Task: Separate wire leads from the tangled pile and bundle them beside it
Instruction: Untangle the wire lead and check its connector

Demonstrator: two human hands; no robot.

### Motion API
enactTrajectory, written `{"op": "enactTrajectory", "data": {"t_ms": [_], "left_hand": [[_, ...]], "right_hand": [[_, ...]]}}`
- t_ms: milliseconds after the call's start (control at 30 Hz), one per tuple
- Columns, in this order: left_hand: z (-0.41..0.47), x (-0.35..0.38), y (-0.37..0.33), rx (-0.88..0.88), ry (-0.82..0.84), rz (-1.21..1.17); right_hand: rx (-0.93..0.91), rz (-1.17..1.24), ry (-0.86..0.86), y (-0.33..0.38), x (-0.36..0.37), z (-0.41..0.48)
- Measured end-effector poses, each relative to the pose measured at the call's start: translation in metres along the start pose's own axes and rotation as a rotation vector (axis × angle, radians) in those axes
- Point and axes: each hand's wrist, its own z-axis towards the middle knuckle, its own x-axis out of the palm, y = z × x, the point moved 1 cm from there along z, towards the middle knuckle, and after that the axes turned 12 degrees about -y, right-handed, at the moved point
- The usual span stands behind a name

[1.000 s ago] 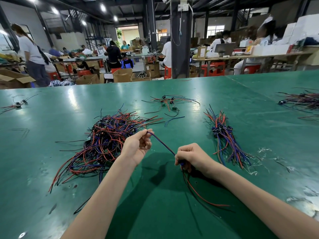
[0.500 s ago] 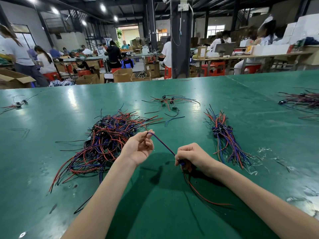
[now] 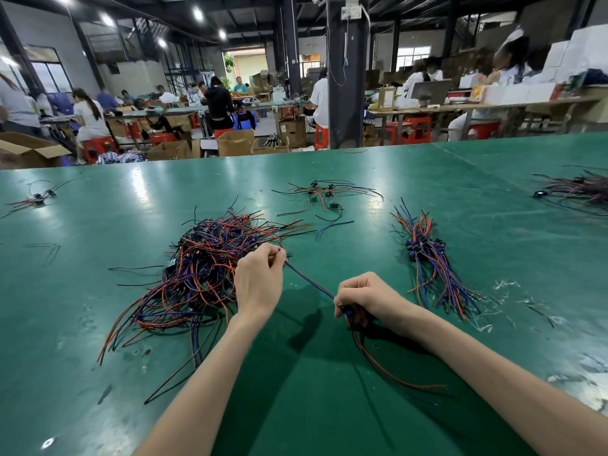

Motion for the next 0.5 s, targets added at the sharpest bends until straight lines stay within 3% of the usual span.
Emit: {"op": "enactTrajectory", "data": {"t_ms": [67, 133, 333, 500], "left_hand": [[-0.001, -0.001, -0.001, 0.085, -0.036, 0.066], [0.000, -0.001, -0.002, 0.052, -0.029, 0.017], [0.011, 0.001, -0.006, -0.802, 0.113, -0.611], [0.012, -0.003, -0.011, -1.286, 0.297, -1.050]], "right_hand": [[0.000, 0.001, 0.006, 0.000, 0.000, 0.000], [0.001, -0.002, 0.007, 0.000, -0.001, 0.000], [0.001, -0.007, 0.003, -0.001, -0.002, 0.000], [0.002, -0.001, 0.001, 0.000, -0.002, 0.000]]}}
